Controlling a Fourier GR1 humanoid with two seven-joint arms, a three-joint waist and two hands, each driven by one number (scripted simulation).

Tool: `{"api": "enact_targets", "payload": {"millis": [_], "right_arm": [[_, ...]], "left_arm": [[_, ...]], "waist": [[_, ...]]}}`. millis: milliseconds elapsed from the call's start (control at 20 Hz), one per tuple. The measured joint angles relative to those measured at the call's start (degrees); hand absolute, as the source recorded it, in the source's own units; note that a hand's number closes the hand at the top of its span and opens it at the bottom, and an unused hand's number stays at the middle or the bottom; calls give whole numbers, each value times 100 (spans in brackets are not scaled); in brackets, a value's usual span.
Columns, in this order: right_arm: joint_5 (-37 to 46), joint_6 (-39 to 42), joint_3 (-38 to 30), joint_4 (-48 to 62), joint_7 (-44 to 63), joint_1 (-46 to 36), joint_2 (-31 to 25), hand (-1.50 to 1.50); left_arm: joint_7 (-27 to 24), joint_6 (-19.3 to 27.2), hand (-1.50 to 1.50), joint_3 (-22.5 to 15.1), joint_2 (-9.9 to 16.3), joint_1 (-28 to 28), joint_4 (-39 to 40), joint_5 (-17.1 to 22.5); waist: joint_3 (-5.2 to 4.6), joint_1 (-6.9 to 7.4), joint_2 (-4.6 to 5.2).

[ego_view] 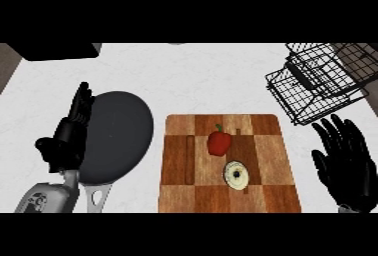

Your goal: Pick the cupcake from the cutting board and place it in the tiered basket

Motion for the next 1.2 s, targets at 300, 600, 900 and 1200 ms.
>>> {"api": "enact_targets", "payload": {"millis": [300,600,900,1200], "right_arm": [[237,1019,-6,-1359,-531,1786,-430,-150],[1742,910,-478,-2278,-219,2722,-1665,-150],[3358,535,-799,-3618,949,3299,-2705,-150],[4169,440,-690,-4835,2872,3498,-3349,-150]], "left_arm": [[198,47,0,-250,-192,21,-138,-137],[247,120,0,-372,-272,69,-205,-253],[229,114,0,-414,-302,73,-213,-288],[255,115,0,-562,-408,34,-255,-368]], "waist": [[-23,123,22],[-54,132,31],[-86,209,66],[-81,363,101]]}}
